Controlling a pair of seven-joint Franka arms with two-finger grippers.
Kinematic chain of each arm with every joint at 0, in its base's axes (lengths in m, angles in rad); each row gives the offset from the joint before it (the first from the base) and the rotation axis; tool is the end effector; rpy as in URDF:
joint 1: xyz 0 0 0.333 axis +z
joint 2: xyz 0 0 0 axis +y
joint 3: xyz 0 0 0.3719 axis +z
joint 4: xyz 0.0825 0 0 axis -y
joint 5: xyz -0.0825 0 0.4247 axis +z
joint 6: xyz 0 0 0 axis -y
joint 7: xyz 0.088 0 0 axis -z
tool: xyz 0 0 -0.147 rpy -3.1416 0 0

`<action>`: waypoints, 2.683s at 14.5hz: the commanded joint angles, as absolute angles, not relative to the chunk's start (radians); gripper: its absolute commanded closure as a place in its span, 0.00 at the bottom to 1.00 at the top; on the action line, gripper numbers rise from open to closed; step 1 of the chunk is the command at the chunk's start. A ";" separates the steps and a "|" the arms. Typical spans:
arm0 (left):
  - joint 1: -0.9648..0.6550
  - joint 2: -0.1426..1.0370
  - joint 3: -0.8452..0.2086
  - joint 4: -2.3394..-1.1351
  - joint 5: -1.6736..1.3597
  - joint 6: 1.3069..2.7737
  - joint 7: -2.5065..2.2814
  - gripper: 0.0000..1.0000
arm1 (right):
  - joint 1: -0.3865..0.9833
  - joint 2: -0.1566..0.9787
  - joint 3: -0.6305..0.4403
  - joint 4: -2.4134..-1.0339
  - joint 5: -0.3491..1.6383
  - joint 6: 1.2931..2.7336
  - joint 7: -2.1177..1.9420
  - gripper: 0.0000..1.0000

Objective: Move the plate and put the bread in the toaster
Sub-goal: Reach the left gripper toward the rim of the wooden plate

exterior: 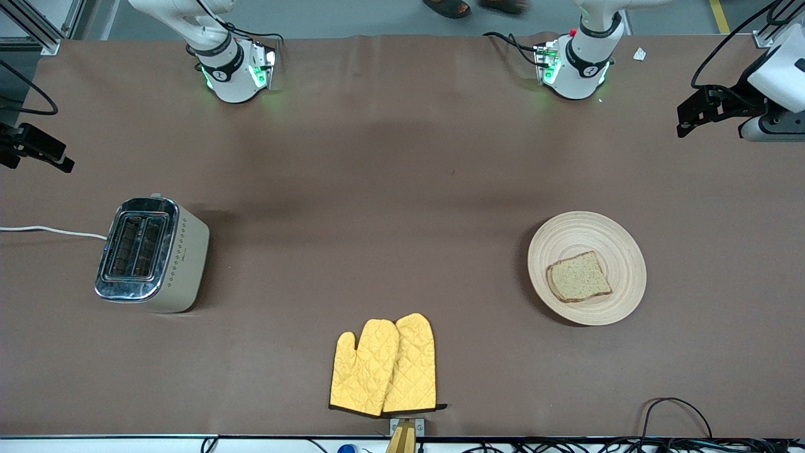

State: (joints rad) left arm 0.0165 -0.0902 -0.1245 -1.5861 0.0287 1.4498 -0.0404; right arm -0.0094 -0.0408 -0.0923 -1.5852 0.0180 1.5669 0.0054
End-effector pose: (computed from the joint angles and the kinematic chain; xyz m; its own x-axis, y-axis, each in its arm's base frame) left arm 0.5443 -0.0581 0.6737 0.9970 -0.0630 -0.0450 -0.0649 -0.9970 -0.0416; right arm 0.5781 -0.0575 0.6566 0.9940 -0.1068 0.0222 -0.1063 -0.9941 -0.0219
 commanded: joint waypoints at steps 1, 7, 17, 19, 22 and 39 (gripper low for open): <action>0.021 -0.083 -0.123 -1.562 0.015 1.434 -0.038 0.00 | -0.021 -0.055 -0.080 -1.601 0.002 1.574 0.000 0.00; 0.023 0.036 -0.059 -1.462 -0.041 1.434 -0.020 0.00 | -0.021 -0.055 -0.080 -1.601 0.002 1.574 0.000 0.00; 0.181 0.366 0.086 -1.471 -0.398 1.620 0.168 0.00 | -0.021 -0.055 -0.080 -1.601 0.002 1.574 0.000 0.00; 0.241 0.463 0.086 -1.471 -0.487 1.640 0.314 0.00 | -0.021 -0.055 -0.080 -1.601 0.002 1.574 0.000 0.00; 0.310 0.592 0.086 -1.470 -0.593 1.684 0.512 0.00 | -0.021 -0.055 -0.080 -1.601 0.002 1.574 0.002 0.00; 0.350 0.879 0.086 -1.468 -0.927 1.698 0.857 0.47 | -0.021 -0.055 -0.080 -1.601 0.002 1.574 0.000 0.00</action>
